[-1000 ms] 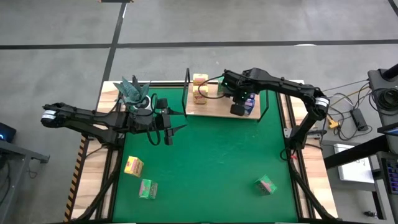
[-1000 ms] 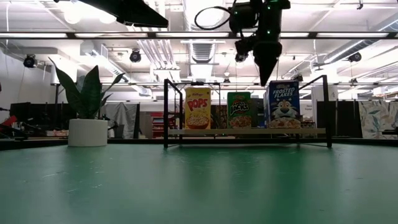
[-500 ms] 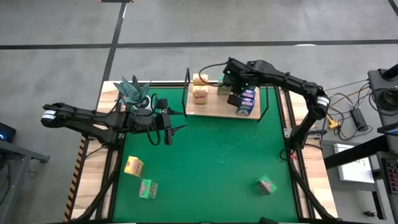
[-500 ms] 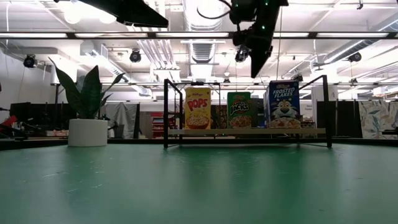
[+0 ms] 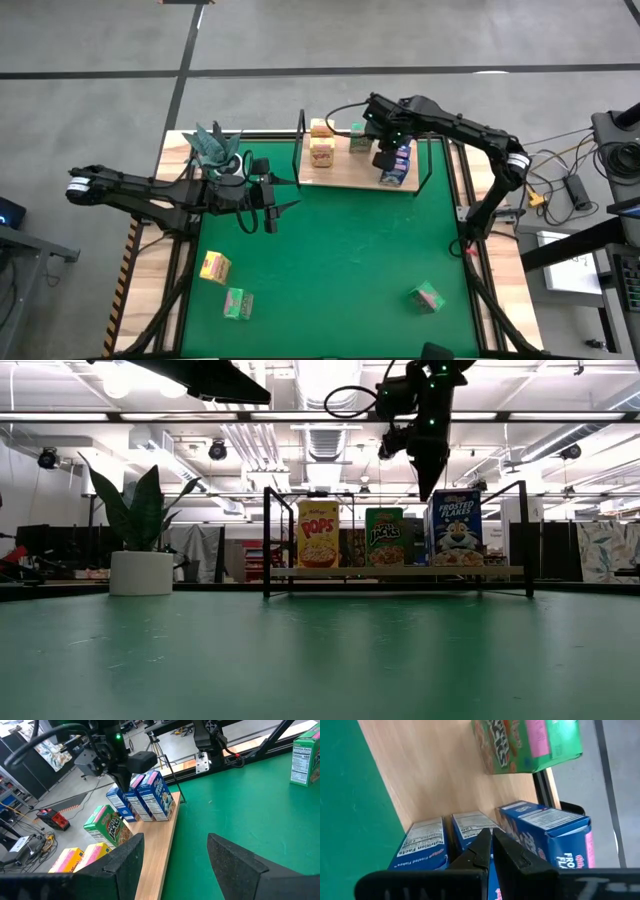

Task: Stack cereal on shelf
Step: Adjust the blue cereal boxes on the shelf

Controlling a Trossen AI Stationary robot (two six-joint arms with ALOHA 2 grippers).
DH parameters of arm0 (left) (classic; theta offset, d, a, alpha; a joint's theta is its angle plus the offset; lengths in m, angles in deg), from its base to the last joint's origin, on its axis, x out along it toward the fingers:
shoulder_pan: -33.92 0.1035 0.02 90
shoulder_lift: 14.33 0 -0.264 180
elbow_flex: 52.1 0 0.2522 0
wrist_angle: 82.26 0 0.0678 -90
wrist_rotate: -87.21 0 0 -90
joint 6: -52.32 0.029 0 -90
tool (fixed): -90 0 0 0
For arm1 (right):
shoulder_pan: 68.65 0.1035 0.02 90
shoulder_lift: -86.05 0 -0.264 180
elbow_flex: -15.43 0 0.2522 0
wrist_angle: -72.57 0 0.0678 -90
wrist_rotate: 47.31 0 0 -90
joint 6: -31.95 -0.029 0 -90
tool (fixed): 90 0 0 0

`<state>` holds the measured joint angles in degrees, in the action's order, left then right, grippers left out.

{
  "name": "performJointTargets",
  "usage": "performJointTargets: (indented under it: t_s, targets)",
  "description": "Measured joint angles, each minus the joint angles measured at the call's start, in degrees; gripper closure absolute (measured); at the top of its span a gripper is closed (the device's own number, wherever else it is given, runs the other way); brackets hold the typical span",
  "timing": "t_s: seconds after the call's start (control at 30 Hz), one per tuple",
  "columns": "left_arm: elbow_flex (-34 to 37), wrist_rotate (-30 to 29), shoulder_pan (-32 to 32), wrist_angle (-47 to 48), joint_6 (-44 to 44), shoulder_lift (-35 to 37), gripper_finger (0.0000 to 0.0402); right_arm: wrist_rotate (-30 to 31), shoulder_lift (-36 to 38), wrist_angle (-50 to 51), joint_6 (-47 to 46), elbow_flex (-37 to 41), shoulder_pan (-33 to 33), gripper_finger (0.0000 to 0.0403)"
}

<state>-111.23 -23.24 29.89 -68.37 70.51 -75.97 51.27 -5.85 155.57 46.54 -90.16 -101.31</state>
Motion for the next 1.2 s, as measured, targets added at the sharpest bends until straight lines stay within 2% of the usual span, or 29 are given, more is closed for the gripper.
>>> performJointTargets:
  t_s: [0.9,1.2]
  targets:
    - [0.0,0.0,0.0,0.29,0.42,-0.01,0.02,0.02,0.02,2.27,0.4,0.09,0.13,0.0394]
    - [0.0,0.0,0.0,0.38,0.42,-0.01,0.02,0.04,1.62,6.42,-5.19,-2.77,0.79,0.0394]
